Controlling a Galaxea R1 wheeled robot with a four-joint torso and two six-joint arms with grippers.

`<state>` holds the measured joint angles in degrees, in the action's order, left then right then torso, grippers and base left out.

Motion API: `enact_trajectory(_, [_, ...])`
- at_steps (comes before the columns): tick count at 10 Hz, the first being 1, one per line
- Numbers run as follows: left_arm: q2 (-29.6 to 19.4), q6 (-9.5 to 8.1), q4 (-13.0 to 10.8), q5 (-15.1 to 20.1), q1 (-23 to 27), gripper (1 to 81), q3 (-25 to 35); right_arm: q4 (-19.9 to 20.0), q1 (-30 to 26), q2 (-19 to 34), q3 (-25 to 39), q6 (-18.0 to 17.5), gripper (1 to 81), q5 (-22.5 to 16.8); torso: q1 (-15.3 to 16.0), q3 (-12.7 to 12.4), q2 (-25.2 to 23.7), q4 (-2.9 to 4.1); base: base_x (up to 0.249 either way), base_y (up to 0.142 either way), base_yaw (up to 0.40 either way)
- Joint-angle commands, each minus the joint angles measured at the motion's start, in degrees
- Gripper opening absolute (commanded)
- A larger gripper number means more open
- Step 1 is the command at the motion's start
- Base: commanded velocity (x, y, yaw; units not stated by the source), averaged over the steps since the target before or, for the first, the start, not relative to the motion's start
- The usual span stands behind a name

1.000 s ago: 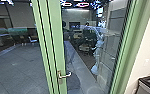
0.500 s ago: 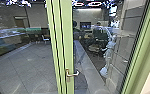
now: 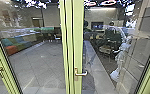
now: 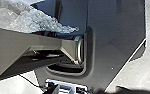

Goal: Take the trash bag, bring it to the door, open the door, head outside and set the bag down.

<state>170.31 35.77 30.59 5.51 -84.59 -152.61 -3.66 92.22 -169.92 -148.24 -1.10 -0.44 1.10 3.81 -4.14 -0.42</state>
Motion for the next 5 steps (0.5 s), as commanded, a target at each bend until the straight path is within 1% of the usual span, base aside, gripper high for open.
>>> enact_trajectory(1, [-0.15, 0.18, -0.09, 4.42, 2.8, 1.0, 0.12, -0.12, -2.16, 0.09, 0.33, 0.13, 81.1, -3.43, 0.0, 0.0, 0.0, 0.0, 0.0, 0.0, 0.314])
enact_trajectory(5, [-0.06, 0.18, -0.09, 4.42, 2.8, 1.0, -0.05, -0.21, -2.08, 0.0, 0.33, 0.13, 81.1, -3.43, 0.0, 0.0, 0.0, 0.0, 0.0, 0.0, 0.298])
